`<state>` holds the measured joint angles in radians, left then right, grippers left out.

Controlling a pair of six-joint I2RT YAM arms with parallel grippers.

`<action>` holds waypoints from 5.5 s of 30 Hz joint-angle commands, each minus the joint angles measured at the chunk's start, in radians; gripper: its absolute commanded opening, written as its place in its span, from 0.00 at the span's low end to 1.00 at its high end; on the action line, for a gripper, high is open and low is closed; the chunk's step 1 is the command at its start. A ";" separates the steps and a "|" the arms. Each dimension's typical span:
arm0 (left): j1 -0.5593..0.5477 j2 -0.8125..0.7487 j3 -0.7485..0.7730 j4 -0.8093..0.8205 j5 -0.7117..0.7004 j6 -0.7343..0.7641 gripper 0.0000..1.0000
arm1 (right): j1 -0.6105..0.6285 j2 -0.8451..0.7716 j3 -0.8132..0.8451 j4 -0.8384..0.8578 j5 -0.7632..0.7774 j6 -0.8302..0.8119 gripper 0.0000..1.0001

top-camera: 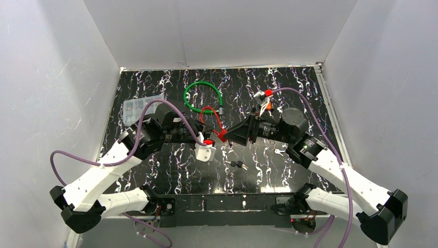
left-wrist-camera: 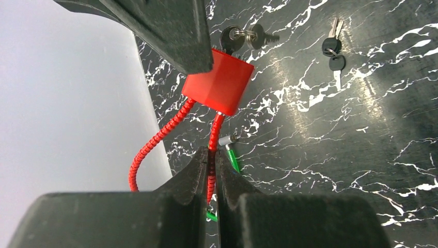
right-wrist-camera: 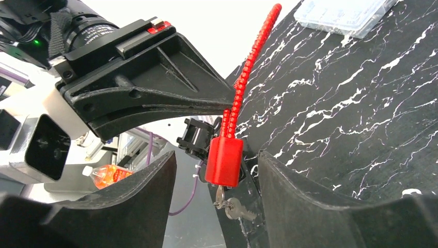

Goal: Unlock with the key
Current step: Pick up the lock from the center of the board, then unlock the lock.

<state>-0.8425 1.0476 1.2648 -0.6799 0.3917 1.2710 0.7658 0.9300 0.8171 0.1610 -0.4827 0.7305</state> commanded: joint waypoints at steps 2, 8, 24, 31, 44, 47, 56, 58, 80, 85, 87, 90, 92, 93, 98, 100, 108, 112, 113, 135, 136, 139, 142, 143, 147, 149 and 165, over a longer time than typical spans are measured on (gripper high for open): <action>-0.013 0.000 -0.004 0.047 -0.034 -0.011 0.00 | -0.003 0.036 0.067 0.044 -0.046 0.007 0.61; -0.023 -0.002 -0.011 0.069 -0.040 -0.026 0.00 | -0.004 0.059 0.077 0.054 -0.049 0.015 0.37; -0.034 0.010 0.168 -0.060 -0.006 -0.421 0.98 | -0.007 -0.053 0.103 -0.194 0.046 -0.189 0.01; -0.033 0.078 0.384 -0.142 0.056 -0.497 0.98 | -0.001 -0.059 0.187 -0.367 -0.008 -0.348 0.01; 0.166 0.384 0.654 -0.532 0.555 -0.528 0.98 | 0.065 -0.086 0.267 -0.477 -0.048 -0.451 0.01; 0.128 0.467 0.754 -0.660 0.557 -0.440 0.98 | 0.088 -0.068 0.295 -0.497 -0.031 -0.468 0.01; 0.062 0.535 0.835 -0.881 0.561 -0.344 0.91 | 0.094 -0.065 0.331 -0.508 0.030 -0.503 0.01; 0.053 0.510 0.793 -0.838 0.557 -0.362 0.83 | 0.093 -0.057 0.335 -0.505 0.026 -0.503 0.01; -0.036 0.433 0.637 -0.630 0.356 -0.378 0.20 | 0.125 0.049 0.453 -0.555 0.019 -0.514 0.01; -0.059 0.433 0.619 -0.633 0.336 -0.375 0.24 | 0.139 0.061 0.473 -0.561 0.034 -0.520 0.01; -0.065 0.432 0.617 -0.629 0.331 -0.374 0.22 | 0.144 0.070 0.486 -0.572 0.039 -0.526 0.01; -0.069 0.423 0.609 -0.600 0.322 -0.385 0.00 | 0.152 0.073 0.490 -0.569 0.046 -0.528 0.01; -0.071 0.413 0.600 -0.587 0.323 -0.386 0.00 | 0.155 0.072 0.488 -0.563 0.049 -0.528 0.01; -0.072 0.406 0.593 -0.575 0.322 -0.389 0.00 | 0.156 0.072 0.488 -0.560 0.050 -0.527 0.01; -0.073 0.334 0.515 -0.465 0.316 -0.413 0.06 | 0.160 0.056 0.474 -0.548 0.060 -0.523 0.01; -0.072 0.295 0.472 -0.416 0.292 -0.425 0.48 | 0.161 0.043 0.466 -0.552 0.071 -0.522 0.01; -0.073 0.281 0.579 -0.517 0.258 -0.410 0.98 | 0.175 0.023 0.457 -0.630 0.083 -0.556 0.01; -0.072 0.326 0.637 -0.600 0.282 -0.386 0.95 | 0.193 0.066 0.508 -0.680 0.083 -0.568 0.01; -0.073 0.341 0.655 -0.627 0.283 -0.368 0.92 | 0.198 0.080 0.524 -0.699 0.089 -0.571 0.01; -0.172 0.298 0.526 -0.533 0.060 -0.336 0.00 | 0.257 0.156 0.638 -0.835 0.135 -0.601 0.01; -0.173 0.293 0.518 -0.523 0.056 -0.344 0.00 | 0.261 0.156 0.636 -0.832 0.136 -0.601 0.01; -0.174 0.293 0.513 -0.515 0.052 -0.368 0.00 | 0.266 0.154 0.634 -0.821 0.132 -0.604 0.01; -0.173 0.294 0.505 -0.524 0.051 -0.375 0.00 | 0.267 0.140 0.623 -0.804 0.137 -0.602 0.07; -0.173 0.290 0.500 -0.521 0.053 -0.379 0.00 | 0.267 0.132 0.613 -0.794 0.137 -0.602 0.14; -0.174 0.259 0.459 -0.465 0.056 -0.430 0.00 | 0.266 0.053 0.550 -0.721 0.142 -0.581 0.55; -0.172 0.256 0.449 -0.445 0.049 -0.465 0.00 | 0.267 0.003 0.514 -0.688 0.165 -0.570 0.71; -0.171 0.289 0.512 -0.456 0.077 -0.566 0.00 | 0.267 -0.163 0.342 -0.568 0.265 -0.530 0.52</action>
<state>-1.0119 1.3401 1.7322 -1.1230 0.4342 0.7297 1.0298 0.7030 1.1275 -0.4696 -0.2345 0.2165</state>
